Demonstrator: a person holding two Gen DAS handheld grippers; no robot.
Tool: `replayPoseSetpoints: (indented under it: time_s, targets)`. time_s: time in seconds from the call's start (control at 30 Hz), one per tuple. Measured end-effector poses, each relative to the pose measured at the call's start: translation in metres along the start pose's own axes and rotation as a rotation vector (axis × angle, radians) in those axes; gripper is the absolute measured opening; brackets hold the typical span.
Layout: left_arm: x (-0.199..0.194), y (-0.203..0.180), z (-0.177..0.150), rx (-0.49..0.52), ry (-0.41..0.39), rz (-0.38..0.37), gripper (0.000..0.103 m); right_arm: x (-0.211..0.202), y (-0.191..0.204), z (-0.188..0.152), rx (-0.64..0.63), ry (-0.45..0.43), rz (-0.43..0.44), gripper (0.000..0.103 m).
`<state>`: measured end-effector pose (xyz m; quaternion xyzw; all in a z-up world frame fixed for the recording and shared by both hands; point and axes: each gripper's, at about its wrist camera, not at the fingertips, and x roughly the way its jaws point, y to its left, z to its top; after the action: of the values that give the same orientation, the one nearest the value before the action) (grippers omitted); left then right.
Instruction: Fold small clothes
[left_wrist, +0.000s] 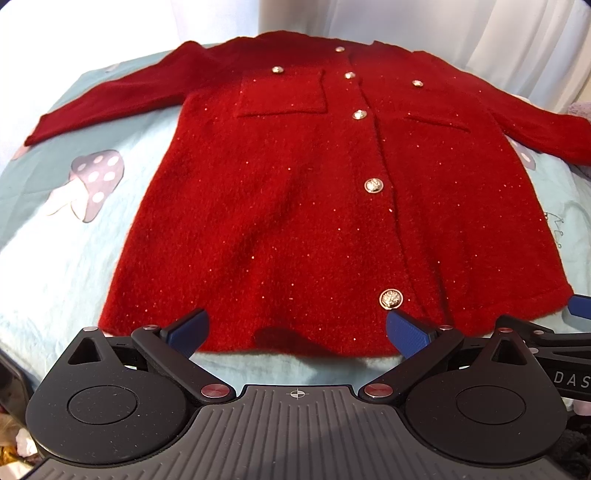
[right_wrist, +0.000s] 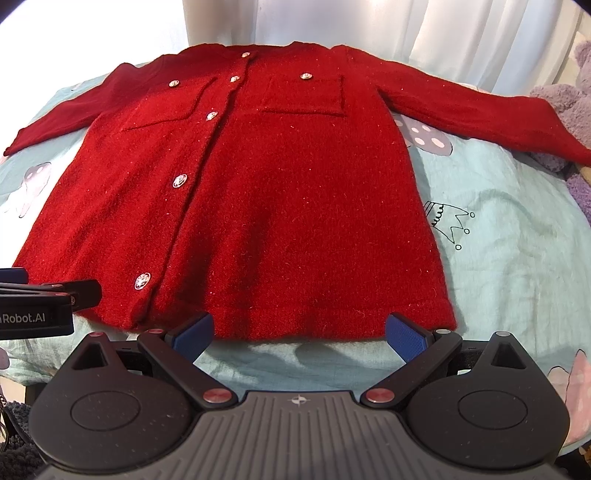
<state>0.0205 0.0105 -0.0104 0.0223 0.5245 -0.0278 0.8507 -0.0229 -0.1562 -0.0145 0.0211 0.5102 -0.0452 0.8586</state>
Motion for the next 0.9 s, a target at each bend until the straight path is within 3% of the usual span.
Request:
replayPoseSetpoints:
  time_s: [0.9]
  targets:
    - [0.010,-0.002,-0.001,-0.026,0.045,0.014,0.103,0.005,-0.009,0.000,0.022,0.006,0.054,0.099]
